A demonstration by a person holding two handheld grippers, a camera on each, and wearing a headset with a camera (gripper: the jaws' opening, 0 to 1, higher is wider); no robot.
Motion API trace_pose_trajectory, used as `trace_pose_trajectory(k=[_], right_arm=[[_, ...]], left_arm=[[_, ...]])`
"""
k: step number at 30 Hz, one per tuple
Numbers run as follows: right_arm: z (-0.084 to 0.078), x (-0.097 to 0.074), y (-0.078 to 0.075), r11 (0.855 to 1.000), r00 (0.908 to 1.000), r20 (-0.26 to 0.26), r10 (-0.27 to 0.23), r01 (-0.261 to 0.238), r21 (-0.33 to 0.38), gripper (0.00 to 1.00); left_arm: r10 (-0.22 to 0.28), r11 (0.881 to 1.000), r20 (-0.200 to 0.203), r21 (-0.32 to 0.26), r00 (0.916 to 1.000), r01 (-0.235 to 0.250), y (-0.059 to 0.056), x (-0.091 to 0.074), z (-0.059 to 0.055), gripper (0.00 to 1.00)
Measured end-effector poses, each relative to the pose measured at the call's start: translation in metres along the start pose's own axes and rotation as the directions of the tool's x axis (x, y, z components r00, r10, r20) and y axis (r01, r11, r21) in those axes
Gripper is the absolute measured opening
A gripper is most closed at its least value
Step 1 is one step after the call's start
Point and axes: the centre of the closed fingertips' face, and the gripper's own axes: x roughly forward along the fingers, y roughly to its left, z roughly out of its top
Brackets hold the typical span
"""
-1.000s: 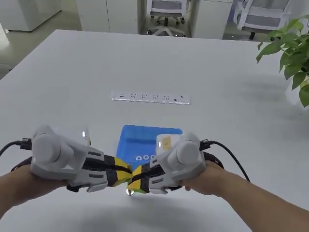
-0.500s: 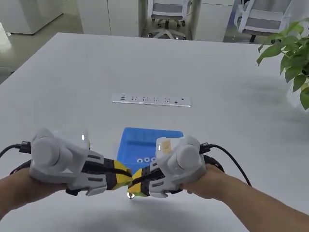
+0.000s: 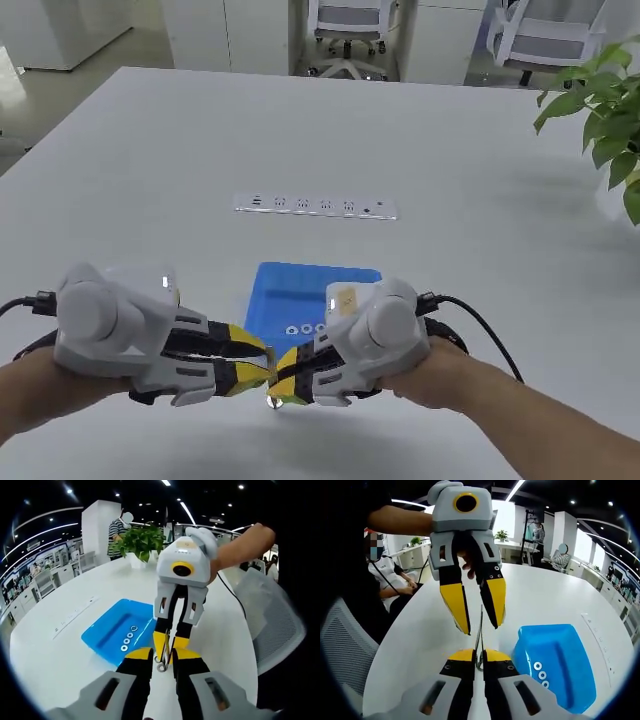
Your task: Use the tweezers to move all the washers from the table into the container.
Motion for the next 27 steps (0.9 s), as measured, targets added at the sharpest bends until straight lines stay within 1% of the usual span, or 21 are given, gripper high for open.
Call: trace_pose_trajectory(k=[3,6,14,18,21,24,26,27], right_arm=[[0.002,-0.002,0.000,1.000,1.0000,0.003,-0.003,0.003,-0.001,0.06],[0.006,-0.005,-0.001,1.000,0.9999,0.009,-0.010,0.010,-0.005,0.06],[0.017,-0.013,-0.003,0.999,0.9999,0.008,-0.012,0.012,-0.040,0.06],[0.025,-0.018,-0.005,0.998,0.9999,0.009,-0.012,0.012,-0.061,0.06],[0.030,-0.022,-0.006,0.997,0.9999,0.010,-0.012,0.012,-0.072,0.06],[0.036,-0.026,-0.008,0.997,0.9998,0.018,-0.009,0.011,-0.075,0.06],[0.039,-0.028,-0.008,0.996,0.9998,0.019,-0.004,0.005,-0.084,0.06],[0.040,-0.030,-0.009,0.996,0.9998,0.018,-0.006,0.008,-0.087,0.06]], left_arm=[[0.005,1.000,0.005,-0.004,1.0000,-0.005,-0.002,-0.002,0.001,0.24],[0.010,1.000,0.010,-0.013,0.9999,-0.010,-0.001,-0.005,-0.002,0.28],[0.041,0.998,0.027,-0.058,0.9988,-0.039,-0.001,-0.014,-0.005,0.47],[0.053,0.996,0.034,-0.069,0.9980,-0.051,-0.003,-0.018,-0.007,0.51],[0.072,0.995,0.042,-0.078,0.9965,-0.068,-0.002,-0.022,-0.007,0.57],[0.091,0.989,0.044,-0.118,0.9949,-0.085,0.001,-0.024,-0.009,0.64],[0.097,0.990,0.055,-0.104,0.9938,-0.091,0.001,-0.027,-0.009,0.64],[0.099,0.990,0.054,-0.109,0.9937,-0.092,0.001,-0.028,-0.010,0.64]])
